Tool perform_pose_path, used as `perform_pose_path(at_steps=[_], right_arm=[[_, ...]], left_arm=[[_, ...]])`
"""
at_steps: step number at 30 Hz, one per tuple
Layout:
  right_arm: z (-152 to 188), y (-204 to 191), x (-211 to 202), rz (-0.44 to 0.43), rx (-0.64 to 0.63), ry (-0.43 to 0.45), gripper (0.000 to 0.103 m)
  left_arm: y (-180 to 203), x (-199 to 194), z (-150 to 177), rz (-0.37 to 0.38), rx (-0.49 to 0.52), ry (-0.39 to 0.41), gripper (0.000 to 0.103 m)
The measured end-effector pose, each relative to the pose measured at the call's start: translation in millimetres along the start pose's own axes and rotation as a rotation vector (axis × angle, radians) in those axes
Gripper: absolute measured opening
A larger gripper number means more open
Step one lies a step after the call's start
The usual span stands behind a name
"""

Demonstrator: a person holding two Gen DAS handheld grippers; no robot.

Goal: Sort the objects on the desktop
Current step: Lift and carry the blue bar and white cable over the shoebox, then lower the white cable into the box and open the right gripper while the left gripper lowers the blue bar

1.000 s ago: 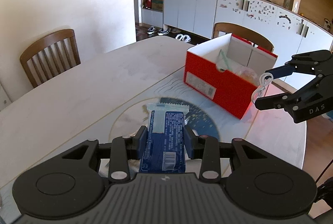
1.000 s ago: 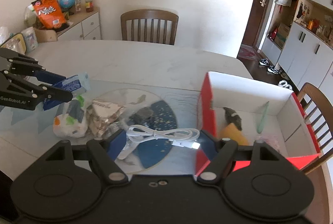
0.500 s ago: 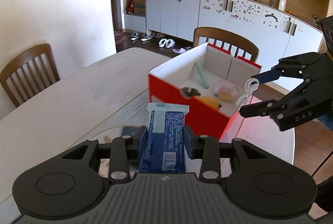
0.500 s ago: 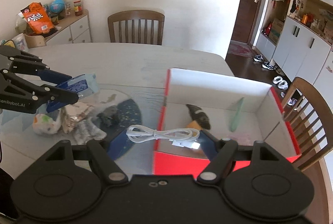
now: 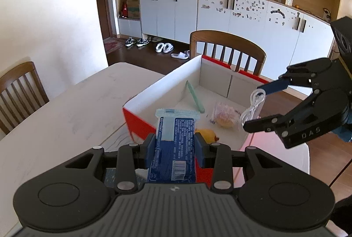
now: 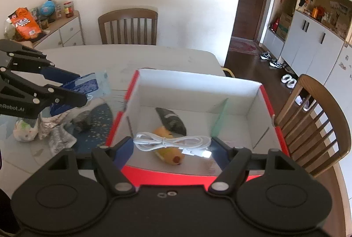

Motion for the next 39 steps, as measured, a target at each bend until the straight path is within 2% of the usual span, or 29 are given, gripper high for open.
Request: perform_pose_path(at_steps=[8,22,31,39], right_arm=[[-0.7,24.7,13.4,-0.006,0.021,-0.03,0.076],[6.1,46.8,52.7,-0.039,0.061,-0.132,0.076],[7.4,57.3,70.5,-0.061,0.084,-0.196,0.076],[13.1,63.0,89.0,-0.089,0.107,-0.261,0.076]], left_arm=[[9.6,30.9,-23.3,0.022,0.027,-0.009,0.035],[31.6,96.3,-52.8,0.073,0.141,-0.059,0.035],[42.9,142.9,-62.9,0.098,0.212,-0.132,0.035],[41.7,180.8,-66.0,0.108,0.193,-0.222,0.035]])
Point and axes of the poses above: each gripper's, at about its wrist camera, not at the fingertips, and x roughly the way its jaws point, y to its right, z to its underside, the point moved 4 cm from there along x, roughly the way its jaws point, and after that the axes turned 10 degrees about -z, right-handed, at the moved point
